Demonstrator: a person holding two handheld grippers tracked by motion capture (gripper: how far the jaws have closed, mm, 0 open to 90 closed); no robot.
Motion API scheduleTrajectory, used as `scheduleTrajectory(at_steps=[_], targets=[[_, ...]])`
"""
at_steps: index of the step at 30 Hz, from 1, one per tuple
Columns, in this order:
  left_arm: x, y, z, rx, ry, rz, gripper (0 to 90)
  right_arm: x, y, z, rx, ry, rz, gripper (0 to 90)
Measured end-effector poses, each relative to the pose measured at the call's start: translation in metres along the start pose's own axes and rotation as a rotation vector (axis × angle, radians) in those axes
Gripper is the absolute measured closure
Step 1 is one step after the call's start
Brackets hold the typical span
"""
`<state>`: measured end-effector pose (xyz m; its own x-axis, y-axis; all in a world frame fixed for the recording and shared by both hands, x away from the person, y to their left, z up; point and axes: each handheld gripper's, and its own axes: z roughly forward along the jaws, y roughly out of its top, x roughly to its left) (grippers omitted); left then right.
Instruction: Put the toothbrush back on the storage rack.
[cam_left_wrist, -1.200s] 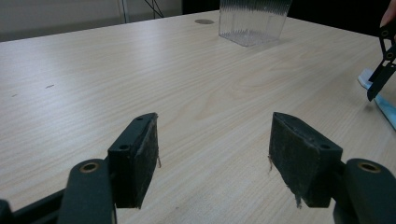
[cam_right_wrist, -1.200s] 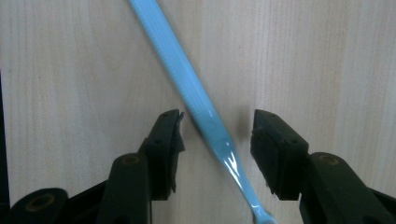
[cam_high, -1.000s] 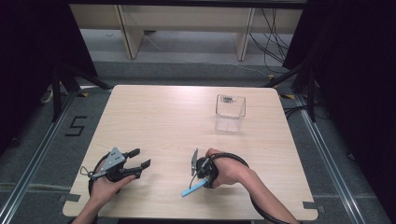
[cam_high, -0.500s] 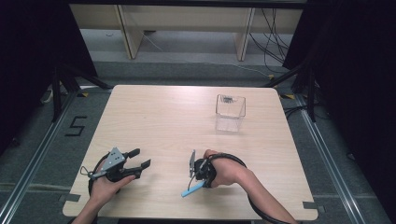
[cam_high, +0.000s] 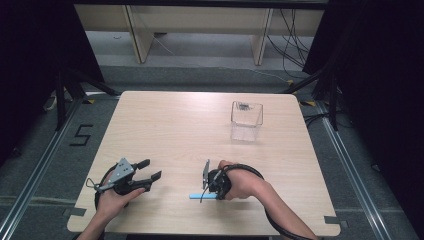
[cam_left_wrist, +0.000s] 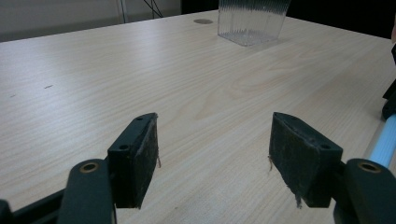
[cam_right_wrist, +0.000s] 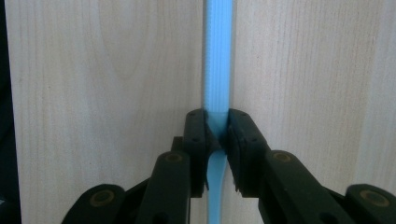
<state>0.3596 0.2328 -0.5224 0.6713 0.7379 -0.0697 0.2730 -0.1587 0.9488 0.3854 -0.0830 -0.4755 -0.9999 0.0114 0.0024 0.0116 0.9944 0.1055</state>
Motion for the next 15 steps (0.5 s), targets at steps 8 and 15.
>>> scheduleTrajectory(at_steps=[8,15], targets=[[-0.007,0.002,0.001,0.014,-0.038,0.036,32.8,-0.001,0.0,0.0,-0.014,0.008,-0.007,78.7],[-0.027,0.013,0.006,0.03,-0.172,0.091,32.7,-0.002,-0.001,-0.005,-0.031,0.012,-0.029,78.8]])
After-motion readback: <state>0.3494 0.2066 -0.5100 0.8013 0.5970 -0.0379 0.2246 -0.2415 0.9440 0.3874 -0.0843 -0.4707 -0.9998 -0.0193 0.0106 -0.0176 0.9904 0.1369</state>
